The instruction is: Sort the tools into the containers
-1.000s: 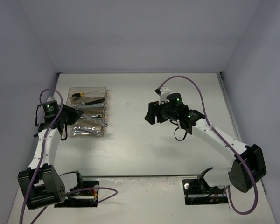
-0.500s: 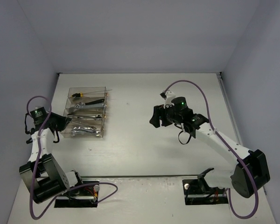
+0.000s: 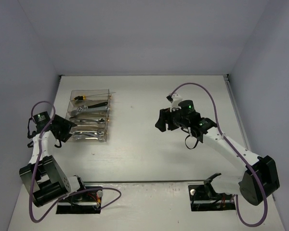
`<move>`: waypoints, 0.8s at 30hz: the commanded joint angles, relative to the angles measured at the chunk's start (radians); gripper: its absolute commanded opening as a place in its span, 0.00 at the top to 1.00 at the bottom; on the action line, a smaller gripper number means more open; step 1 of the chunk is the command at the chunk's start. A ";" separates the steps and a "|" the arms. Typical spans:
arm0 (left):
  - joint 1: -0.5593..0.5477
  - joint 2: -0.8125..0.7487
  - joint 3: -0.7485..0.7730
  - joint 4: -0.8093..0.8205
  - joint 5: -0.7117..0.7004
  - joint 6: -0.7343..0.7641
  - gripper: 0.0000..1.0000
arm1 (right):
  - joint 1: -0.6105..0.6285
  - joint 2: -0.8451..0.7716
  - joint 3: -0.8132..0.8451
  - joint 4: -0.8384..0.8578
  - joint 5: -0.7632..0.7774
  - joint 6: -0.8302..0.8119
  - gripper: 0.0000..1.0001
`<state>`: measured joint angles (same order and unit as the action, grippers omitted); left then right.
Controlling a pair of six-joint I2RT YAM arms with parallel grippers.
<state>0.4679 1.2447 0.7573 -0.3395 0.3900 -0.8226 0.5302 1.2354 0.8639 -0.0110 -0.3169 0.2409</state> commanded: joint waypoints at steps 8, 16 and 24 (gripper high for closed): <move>-0.063 -0.201 0.355 -0.409 -0.274 0.306 0.46 | -0.034 -0.145 0.098 -0.085 0.194 -0.009 0.29; -0.168 -0.257 0.678 -0.646 -0.512 0.500 0.46 | -0.038 -0.357 0.188 -0.222 0.455 -0.013 0.00; -0.170 -0.337 0.705 -0.682 -0.594 0.501 0.45 | -0.038 -0.548 0.205 -0.237 0.757 -0.127 0.00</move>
<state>0.3012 0.9227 1.4250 -0.9820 -0.1321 -0.3531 0.4969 0.7406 1.0254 -0.2618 0.2193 0.1932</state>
